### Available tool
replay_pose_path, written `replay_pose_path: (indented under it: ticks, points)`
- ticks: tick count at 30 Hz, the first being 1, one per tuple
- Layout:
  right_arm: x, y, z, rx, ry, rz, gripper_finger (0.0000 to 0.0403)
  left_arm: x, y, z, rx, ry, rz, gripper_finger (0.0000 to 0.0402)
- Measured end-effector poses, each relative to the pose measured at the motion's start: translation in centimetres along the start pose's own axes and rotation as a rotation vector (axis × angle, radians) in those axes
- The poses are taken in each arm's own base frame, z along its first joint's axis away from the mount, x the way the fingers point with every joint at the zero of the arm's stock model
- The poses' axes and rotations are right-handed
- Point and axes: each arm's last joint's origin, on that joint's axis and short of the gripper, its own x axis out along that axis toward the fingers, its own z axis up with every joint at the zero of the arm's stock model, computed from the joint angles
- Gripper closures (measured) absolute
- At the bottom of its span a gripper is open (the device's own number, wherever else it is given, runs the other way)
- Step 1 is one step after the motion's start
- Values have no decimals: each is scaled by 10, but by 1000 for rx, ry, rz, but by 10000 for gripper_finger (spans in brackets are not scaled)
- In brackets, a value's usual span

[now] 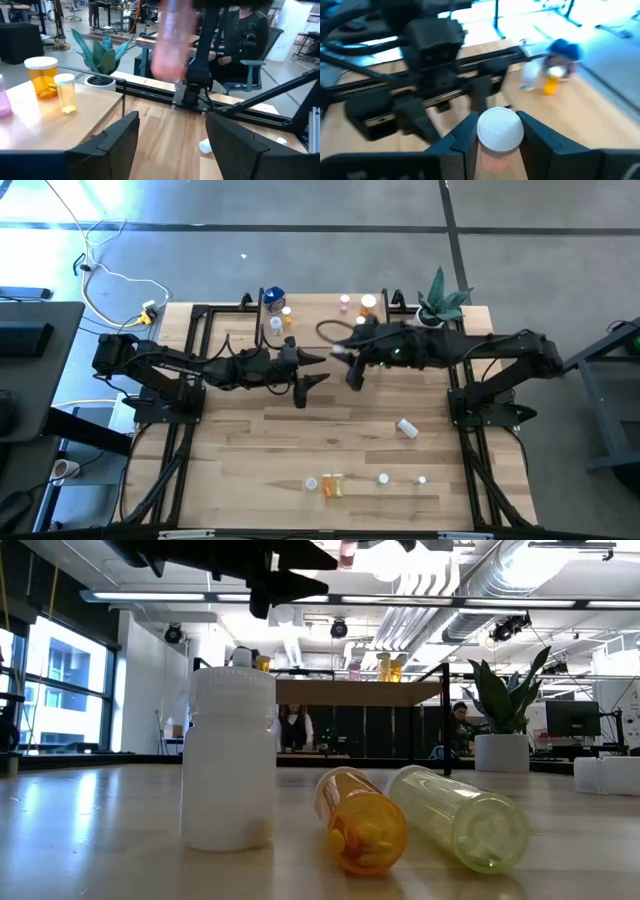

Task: Pick and place medicine bottles onto shelf by color
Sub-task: Put the pink pill bottle on the shelf

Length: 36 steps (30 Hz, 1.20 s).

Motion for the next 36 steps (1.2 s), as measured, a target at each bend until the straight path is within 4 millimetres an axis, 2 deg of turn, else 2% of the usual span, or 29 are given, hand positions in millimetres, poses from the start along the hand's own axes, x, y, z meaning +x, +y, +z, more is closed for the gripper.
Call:
replay_pose_path:
  ticks: [12, 15, 17, 22, 26, 33, 36]
  points:
    - [-60, -50, 16, -29, -64, -117, 297, 3, 19, 2, -6, -5, 63, 179]
    - [-74, -61, 16, -59, -70, -158, 297, 4, 22, 3, -7, -7, 73, 179]
    - [-77, -69, 9, -63, -68, -214, 297, 4, 24, 3, -8, -8, 79, 179]
    - [-68, -89, -33, -13, -73, -289, 297, 4, 28, 4, -9, -11, 97, 179]
    - [-60, -100, -60, 14, -77, -288, 297, 5, 32, 4, -10, -13, 110, 179]
    - [-40, -116, -92, 36, 4, -296, 297, 5, 34, 4, -10, -17, 147, 179]
    - [-32, -121, -98, 38, 31, -286, 297, 5, 35, 4, -11, -19, 164, 179]
